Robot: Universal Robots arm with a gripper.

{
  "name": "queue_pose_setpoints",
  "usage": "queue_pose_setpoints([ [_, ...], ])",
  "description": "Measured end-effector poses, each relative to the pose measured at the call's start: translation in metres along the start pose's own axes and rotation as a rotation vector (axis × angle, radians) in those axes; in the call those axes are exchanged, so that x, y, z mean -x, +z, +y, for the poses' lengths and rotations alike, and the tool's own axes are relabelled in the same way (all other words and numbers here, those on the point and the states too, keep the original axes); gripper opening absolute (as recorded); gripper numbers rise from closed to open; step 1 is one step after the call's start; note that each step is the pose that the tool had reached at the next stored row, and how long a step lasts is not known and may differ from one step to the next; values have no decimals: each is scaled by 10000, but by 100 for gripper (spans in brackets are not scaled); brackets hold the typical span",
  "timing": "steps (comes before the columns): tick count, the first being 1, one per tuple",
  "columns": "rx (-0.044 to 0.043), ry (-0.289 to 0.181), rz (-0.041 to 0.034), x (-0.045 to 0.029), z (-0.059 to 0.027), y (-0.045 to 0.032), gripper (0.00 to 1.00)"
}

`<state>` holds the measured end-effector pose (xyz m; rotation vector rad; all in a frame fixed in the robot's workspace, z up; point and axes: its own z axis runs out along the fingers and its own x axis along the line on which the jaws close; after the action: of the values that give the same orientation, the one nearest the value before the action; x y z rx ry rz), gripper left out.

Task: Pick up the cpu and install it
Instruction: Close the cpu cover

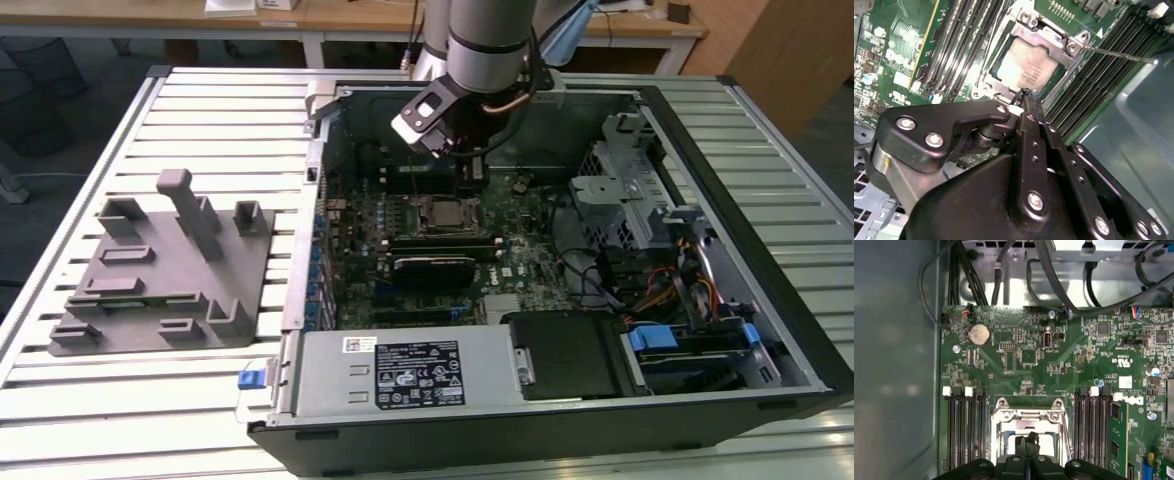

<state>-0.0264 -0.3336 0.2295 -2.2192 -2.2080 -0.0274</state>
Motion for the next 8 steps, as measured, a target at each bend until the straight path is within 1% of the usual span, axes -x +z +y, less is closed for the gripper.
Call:
queue_pose_setpoints([
  [5,-8,-1,-2,7,-133,43,11],
  [8,-19,-3,-5,8,-148,59,11],
])
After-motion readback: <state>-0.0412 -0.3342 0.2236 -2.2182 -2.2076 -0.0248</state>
